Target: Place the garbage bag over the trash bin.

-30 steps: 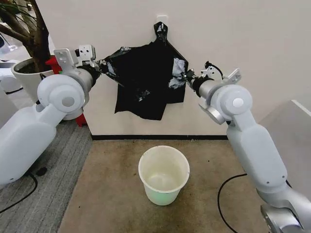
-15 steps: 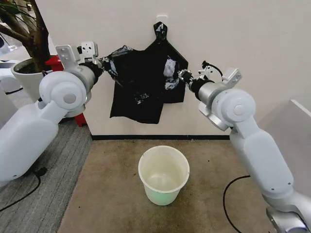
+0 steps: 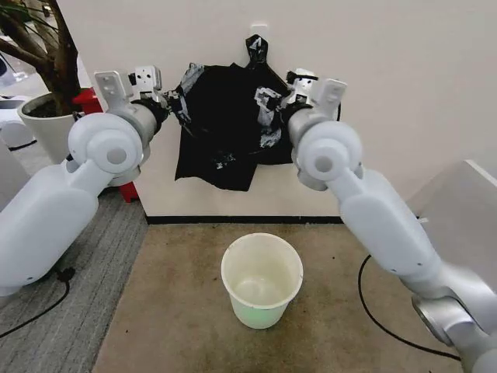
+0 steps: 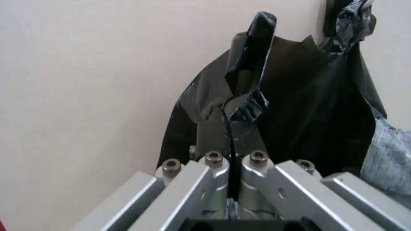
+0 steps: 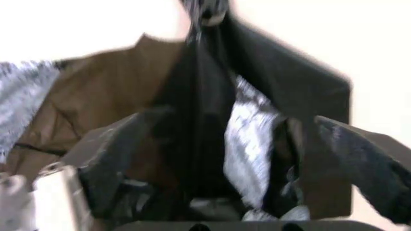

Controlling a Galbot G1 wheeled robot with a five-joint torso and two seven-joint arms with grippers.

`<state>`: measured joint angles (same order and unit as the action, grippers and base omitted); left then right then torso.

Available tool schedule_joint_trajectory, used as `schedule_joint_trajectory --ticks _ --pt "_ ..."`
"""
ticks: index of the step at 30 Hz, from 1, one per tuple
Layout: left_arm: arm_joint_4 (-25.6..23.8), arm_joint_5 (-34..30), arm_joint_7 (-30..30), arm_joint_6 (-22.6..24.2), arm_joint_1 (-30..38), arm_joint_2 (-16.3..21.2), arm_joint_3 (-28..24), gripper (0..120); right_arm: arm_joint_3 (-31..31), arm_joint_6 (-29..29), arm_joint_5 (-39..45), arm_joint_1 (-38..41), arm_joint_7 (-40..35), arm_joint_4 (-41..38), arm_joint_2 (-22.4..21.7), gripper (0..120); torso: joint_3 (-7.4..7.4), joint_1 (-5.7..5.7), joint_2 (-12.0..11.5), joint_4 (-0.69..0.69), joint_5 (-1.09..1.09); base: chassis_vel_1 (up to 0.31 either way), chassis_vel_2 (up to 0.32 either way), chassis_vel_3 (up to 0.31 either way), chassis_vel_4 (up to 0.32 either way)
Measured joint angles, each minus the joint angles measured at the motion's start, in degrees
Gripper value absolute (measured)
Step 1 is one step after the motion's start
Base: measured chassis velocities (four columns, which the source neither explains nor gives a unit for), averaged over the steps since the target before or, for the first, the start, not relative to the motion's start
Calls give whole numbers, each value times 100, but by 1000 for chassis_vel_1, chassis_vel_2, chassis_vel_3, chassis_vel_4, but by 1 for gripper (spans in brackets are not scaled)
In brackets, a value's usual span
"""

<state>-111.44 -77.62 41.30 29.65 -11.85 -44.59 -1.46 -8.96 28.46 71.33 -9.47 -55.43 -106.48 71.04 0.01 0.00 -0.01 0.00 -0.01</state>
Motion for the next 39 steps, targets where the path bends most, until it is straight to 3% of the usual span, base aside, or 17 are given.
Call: schedule_joint_trajectory --ticks 9,20,39 --pt "22 30 -45 3 14 -50 -6 0 25 -105 15 130 -584 971 749 100 -1 0 0 1 0 0 0 0 0" --pt "43 76 -105 3 6 -83 9 0 32 -105 -282 193 -790 1492 1025 99 -1 0 0 0 1 0 0 0 0" --pt "83 122 -139 -3 -17 -106 43 0 -3 -200 -425 129 -720 1624 972 32 -1 0 0 1 1 0 0 0 0"
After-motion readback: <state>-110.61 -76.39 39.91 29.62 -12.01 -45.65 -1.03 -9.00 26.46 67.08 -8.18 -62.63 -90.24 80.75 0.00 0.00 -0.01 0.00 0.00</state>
